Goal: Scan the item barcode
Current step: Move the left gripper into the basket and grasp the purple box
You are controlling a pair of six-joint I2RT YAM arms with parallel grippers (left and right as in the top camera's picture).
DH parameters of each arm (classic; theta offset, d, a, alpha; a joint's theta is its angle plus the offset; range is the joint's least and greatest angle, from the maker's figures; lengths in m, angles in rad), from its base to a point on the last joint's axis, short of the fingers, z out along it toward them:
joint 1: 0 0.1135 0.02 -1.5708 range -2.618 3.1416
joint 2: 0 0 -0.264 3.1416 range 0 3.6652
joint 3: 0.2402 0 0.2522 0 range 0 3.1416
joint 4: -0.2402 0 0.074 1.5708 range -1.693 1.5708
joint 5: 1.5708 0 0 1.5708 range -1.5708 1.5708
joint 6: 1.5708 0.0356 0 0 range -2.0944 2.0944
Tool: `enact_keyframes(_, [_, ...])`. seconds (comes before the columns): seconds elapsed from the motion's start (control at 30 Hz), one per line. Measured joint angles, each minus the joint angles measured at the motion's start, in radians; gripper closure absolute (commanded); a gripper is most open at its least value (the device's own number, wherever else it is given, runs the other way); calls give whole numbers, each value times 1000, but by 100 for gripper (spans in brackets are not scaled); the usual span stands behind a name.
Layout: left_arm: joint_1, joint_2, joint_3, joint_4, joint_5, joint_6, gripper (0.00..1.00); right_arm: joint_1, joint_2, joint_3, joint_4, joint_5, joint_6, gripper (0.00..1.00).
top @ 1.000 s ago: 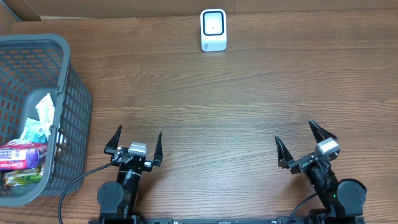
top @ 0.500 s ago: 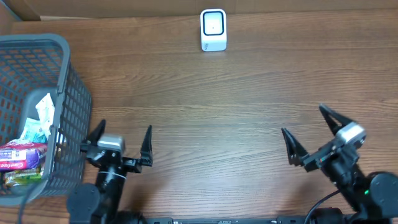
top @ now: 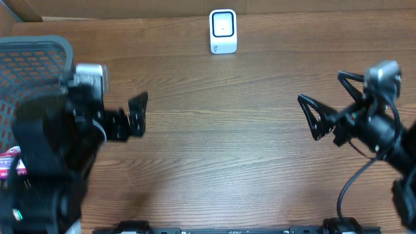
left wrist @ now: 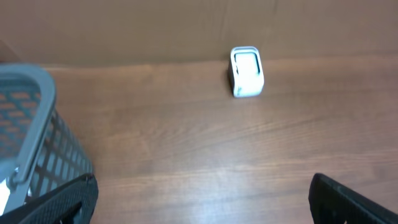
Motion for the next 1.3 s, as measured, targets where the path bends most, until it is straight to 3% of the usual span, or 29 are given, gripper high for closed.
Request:
enact_keyframes(0.17, [0, 223, 296, -231, 31, -3, 0, 0, 190, 231, -274, -11, -50, 0])
enact_keyframes(0.3, [0, 291, 324, -260, 56, -3, 0, 0, 301, 344, -386, -13, -66, 0])
enact_keyframes(0.4, [0, 323, 324, -252, 104, -9, 20, 0, 337, 352, -411, -14, -67, 0])
enact_keyframes(0.47, [0, 337, 324, -227, 127, -16, 21, 0, 356, 352, -426, -14, -67, 0])
enact_keyframes(0.63, [40, 345, 375, -297, 13, -204, 19, 0, 375, 352, -439, -14, -71, 0])
enact_keyframes(0.77, [175, 342, 423, -402, -139, -386, 11, 0, 373, 352, -443, -14, -71, 0])
enact_keyframes(1.0, [578, 375, 419, -544, -195, -490, 9, 0, 373, 352, -445, -15, -72, 0])
enact_keyframes(1.17, [837, 395, 308, -497, -195, -505, 9, 0, 373, 352, -446, -15, -74, 0])
enact_keyframes(1.3, [937, 397, 173, -397, -191, -504, 10, 0, 373, 352, -447, -15, -74, 0])
